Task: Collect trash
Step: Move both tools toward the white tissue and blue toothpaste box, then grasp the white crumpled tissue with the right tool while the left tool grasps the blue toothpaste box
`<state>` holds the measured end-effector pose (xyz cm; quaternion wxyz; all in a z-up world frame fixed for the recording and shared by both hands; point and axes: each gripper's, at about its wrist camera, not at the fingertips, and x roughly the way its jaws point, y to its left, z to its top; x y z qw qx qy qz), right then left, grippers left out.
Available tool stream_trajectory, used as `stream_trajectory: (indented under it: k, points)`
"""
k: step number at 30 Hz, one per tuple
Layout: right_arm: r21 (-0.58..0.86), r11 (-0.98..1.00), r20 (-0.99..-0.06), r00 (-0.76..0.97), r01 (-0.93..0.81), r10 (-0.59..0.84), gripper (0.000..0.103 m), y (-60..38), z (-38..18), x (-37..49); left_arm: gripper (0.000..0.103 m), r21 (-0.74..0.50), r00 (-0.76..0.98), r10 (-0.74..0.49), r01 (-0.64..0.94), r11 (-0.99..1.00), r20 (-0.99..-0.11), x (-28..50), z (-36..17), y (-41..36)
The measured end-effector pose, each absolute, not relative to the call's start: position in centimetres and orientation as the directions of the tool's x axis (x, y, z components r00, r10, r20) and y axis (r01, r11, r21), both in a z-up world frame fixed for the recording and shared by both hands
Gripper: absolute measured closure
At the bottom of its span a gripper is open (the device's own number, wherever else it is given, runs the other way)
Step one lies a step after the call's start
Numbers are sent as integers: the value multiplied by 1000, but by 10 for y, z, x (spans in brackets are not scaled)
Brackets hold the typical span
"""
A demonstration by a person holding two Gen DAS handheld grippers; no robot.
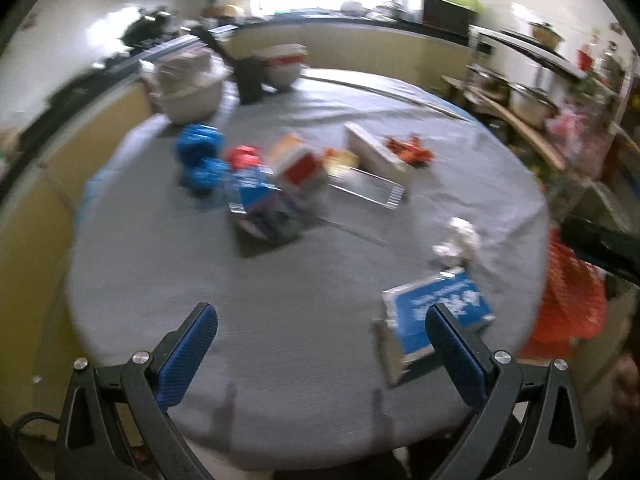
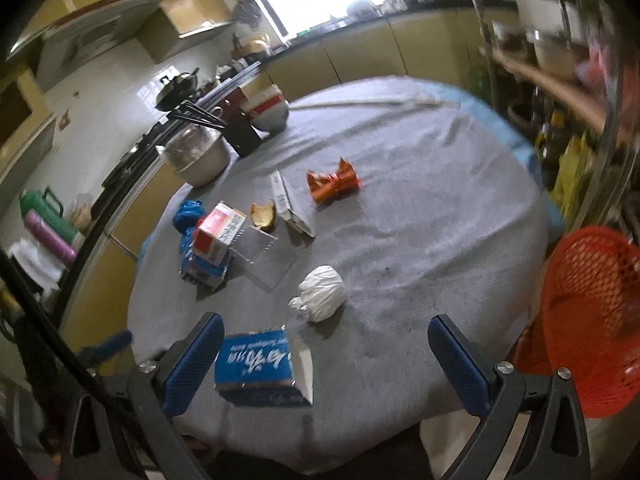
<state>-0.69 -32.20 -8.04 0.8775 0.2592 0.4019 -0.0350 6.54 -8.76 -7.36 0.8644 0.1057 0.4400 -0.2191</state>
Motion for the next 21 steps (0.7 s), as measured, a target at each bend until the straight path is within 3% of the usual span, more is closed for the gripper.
stream_trajectory:
  k: [3, 7, 11, 13, 16, 21]
  points:
    - [503, 821, -731, 639, 270, 238, 11, -334, -97, 12, 0, -76, 463, -364, 530, 844, -808, 66, -82, -102]
    - [569, 774, -735, 594, 277, 327, 15, -340, -121, 42, 0, -128, 407, -414, 570, 811, -814, 68, -92, -109]
    - [581, 756, -763, 525, 300, 378, 35, -335, -147, 74, 0, -112, 403, -414, 592, 798, -817, 68, -98, -112]
    - [573, 756, -780, 494, 318, 383, 38, -330, -158, 84, 0, -113, 401, -429, 611, 783, -809, 64, -95, -111]
    - [505, 803, -820, 466, 317, 332, 61, -320, -161, 91, 0, -100, 396, -457, 659, 745, -797, 63, -94, -113]
    - [500, 799, -820, 479, 335, 312, 64, -324, -160, 86, 0, -77, 373, -507, 743, 665, -777, 63, -93, -127]
